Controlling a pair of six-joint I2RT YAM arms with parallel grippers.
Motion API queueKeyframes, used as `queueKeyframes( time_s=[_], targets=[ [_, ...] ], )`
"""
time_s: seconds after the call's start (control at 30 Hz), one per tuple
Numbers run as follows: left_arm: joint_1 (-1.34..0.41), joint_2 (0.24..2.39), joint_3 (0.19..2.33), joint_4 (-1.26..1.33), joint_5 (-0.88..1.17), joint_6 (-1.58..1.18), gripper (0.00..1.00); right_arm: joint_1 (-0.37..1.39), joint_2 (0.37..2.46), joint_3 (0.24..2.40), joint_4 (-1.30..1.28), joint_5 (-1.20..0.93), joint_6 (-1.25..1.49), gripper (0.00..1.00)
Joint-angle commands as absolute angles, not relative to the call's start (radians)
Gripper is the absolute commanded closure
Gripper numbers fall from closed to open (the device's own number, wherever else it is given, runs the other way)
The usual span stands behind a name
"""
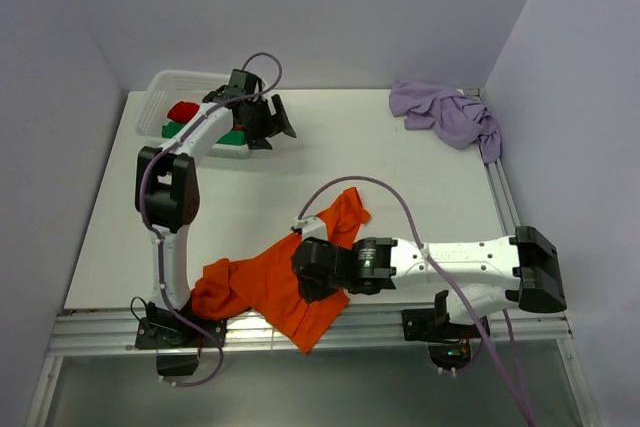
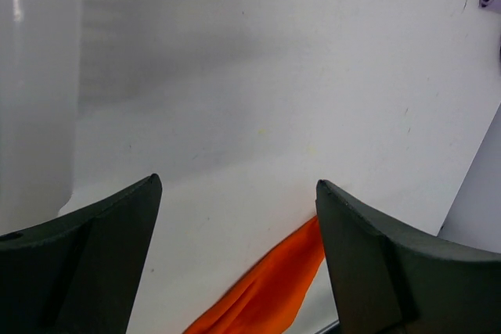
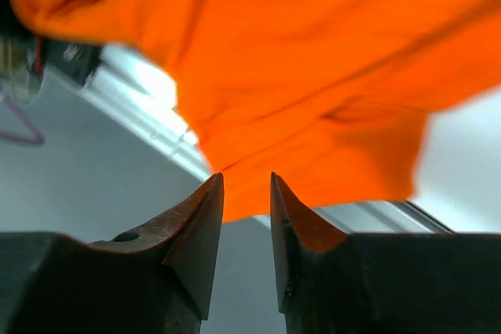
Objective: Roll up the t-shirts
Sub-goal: Flatten the tshirt
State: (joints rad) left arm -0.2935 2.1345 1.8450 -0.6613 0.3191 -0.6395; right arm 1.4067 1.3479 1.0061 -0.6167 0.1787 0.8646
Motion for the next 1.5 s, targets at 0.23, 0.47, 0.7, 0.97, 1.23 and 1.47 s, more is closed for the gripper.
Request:
queueKeyframes(
  time_s=[0.23, 0.47, 0.7, 0.97, 1.23, 1.47],
  targets=[
    [-0.103, 2.336, 2.075, -0.684, 0.227, -0.657, 0.13, 0.988, 1.285, 0.971, -0.794, 0.228, 0.859, 0.55],
    [-0.092, 2.263, 2.096, -0.715, 0.388, -0.595, 0.11, 0.764, 1.491, 1.054, -0.848, 0.301, 0.701, 0.55],
    [-0.204, 2.002, 1.838, -0.697, 0.453, -0.614, 0.09, 0.629, 1.56, 1.071, -0.761, 0.35, 0.585, 0.56],
    [-0.273, 1.728, 1.678, -0.828, 0.414, -0.65, 0.09, 0.592, 1.637, 1.083, -0.614, 0.234, 0.462, 0.55],
    [-0.31, 1.473, 1.433, -0.922, 0.371, -0.689, 0.09, 0.592, 1.692, 1.063, -0.535, 0.204, 0.411, 0.52],
    [-0.368, 1.296, 1.238, -0.957, 0.351, -0.748, 0.09, 0.589, 1.691, 1.066, -0.542, 0.174, 0.4, 0.51]
  ],
)
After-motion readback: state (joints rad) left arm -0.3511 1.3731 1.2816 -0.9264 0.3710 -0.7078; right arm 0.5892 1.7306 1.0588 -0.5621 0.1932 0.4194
